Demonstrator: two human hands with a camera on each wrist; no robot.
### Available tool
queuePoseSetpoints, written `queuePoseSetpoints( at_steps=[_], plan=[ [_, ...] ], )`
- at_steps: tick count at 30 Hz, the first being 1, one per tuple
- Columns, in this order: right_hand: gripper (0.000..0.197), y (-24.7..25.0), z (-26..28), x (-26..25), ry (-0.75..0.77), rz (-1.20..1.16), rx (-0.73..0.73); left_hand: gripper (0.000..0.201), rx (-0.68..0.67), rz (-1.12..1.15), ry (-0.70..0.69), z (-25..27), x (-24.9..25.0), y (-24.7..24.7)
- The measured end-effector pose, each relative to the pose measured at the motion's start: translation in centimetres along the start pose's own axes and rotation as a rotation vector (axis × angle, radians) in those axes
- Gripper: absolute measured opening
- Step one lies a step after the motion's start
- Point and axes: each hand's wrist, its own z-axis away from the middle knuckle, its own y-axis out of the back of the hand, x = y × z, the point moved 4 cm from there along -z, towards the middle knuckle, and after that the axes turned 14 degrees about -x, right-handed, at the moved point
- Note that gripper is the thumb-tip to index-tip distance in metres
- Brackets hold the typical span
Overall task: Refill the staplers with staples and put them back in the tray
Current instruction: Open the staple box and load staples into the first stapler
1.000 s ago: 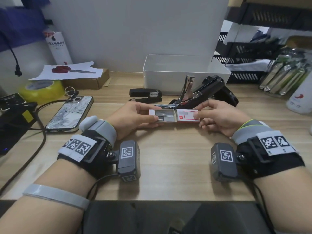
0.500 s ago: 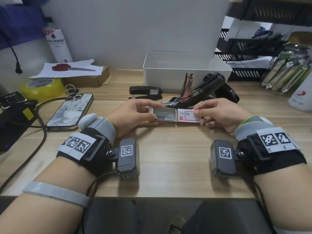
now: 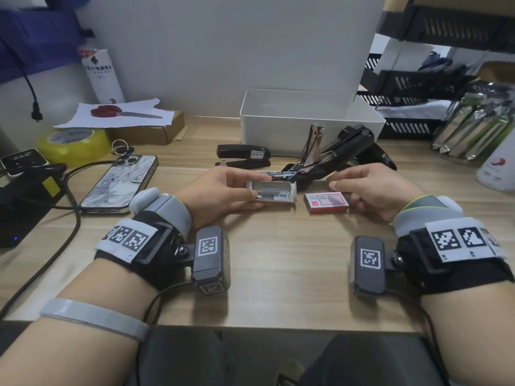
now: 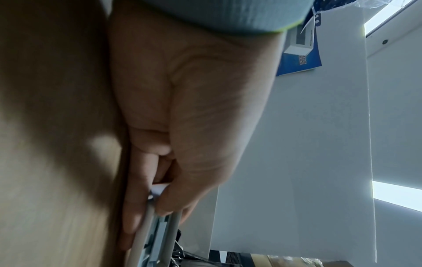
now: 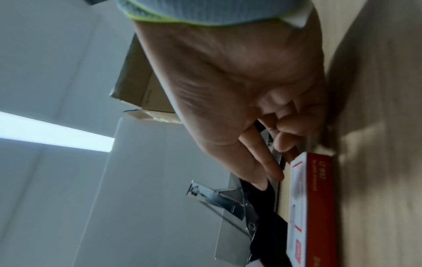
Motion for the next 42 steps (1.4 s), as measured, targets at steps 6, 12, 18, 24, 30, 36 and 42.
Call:
queuePoseSetpoints(
  at_steps=[6,12,18,24,30,36,42],
  plan=[
    [0.008,-3.7,1.9,-6.4,0.343,0.341,-0.208,0.04,-0.007,0.062,0.04,0.0,0.2,0.1],
    [0.017,-7.1,0.4,-8.4,0.32,0.781,-0.284,0.042,-0.037,0.081,0.072,0.3,0.4,-0.2],
    [0.021,-8.0,-0.1,-9.0,0.322,0.93,-0.242,0.042,-0.043,0.105,0.081,0.4,0.4,0.1],
    [0.027,-8.3,-0.3,-9.1,0.293,0.977,-0.256,0.045,-0.042,0.058,0.057,0.5,0.6,-0.1],
    [0.015,-8.7,-0.3,-9.1,0.282,1.059,-0.275,0.047,-0.053,-0.016,0.054,0.6,0.7,0.0],
    [0.006,-8.5,-0.4,-9.1,0.269,1.033,-0.262,0.034,-0.03,-0.057,0.055,0.6,0.6,0.1],
    [0.008,-8.1,-0.8,-8.9,0.279,1.006,-0.258,0.027,0.011,-0.169,0.071,0.8,0.7,0.6]
  ],
)
